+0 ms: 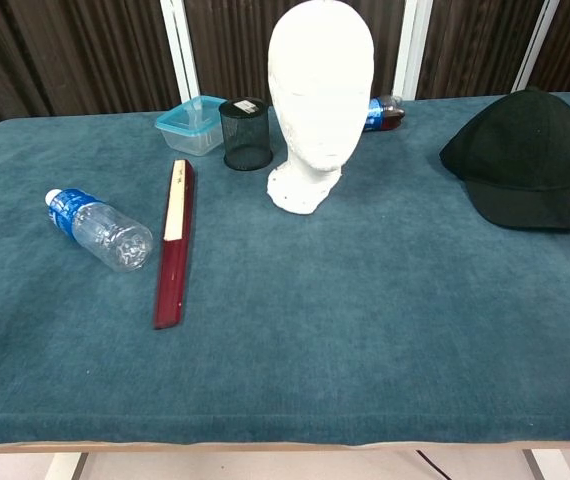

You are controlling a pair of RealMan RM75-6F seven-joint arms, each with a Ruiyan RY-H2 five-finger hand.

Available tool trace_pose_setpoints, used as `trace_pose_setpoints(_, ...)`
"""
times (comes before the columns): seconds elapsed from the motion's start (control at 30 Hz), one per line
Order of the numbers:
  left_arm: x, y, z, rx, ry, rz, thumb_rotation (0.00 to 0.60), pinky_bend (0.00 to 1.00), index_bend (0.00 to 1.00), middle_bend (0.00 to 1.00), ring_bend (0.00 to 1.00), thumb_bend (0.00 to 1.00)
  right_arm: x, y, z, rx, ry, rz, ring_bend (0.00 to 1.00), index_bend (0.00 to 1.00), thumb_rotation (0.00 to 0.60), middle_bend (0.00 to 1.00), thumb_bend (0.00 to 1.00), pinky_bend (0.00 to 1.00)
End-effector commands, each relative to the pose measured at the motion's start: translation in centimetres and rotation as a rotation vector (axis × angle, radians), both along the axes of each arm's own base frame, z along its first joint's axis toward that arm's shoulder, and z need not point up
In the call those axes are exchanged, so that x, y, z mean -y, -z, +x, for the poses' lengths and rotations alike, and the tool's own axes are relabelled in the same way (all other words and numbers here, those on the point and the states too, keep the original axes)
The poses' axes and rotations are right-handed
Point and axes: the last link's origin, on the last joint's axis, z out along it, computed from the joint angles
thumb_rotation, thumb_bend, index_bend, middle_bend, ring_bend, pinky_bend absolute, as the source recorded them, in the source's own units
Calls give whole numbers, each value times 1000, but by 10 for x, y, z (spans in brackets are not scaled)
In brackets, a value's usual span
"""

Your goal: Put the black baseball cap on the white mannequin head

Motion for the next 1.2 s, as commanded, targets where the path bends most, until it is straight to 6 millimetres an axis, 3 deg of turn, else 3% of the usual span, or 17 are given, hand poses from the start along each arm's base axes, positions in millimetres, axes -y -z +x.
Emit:
trace_pose_setpoints(0.03, 4, 0, -9, 16, -24, 19, 600, 73, 0, 60, 40, 317, 3, 27, 6, 50, -18, 14, 97, 404, 600, 258, 138, 132)
trace_pose_setpoints(0.2, 3, 4, -10, 14, -17, 7, 600, 72, 0, 61, 40, 317, 4, 49, 14, 38, -38, 38, 98, 405, 600, 259, 137, 132)
trace_pose_setpoints(0.5, 4, 4, -11, 13, -21, 11, 600, 72, 0, 71, 40, 317, 11, 69, 20, 27, -25, 47, 101, 405, 600, 259, 138, 132)
trace_pose_setpoints(0.97, 3, 6, -11, 5, -25, 5, 600, 72, 0, 89, 48, 318, 26, 73, 30, 22, -22, 15, 126, 431, 600, 276, 138, 144)
trace_pose_setpoints(1.2, 3, 6, -11, -2, -37, 7, 600, 71, 0, 101, 56, 317, 45, 77, 40, -2, 12, 11, 134, 443, 600, 283, 137, 148)
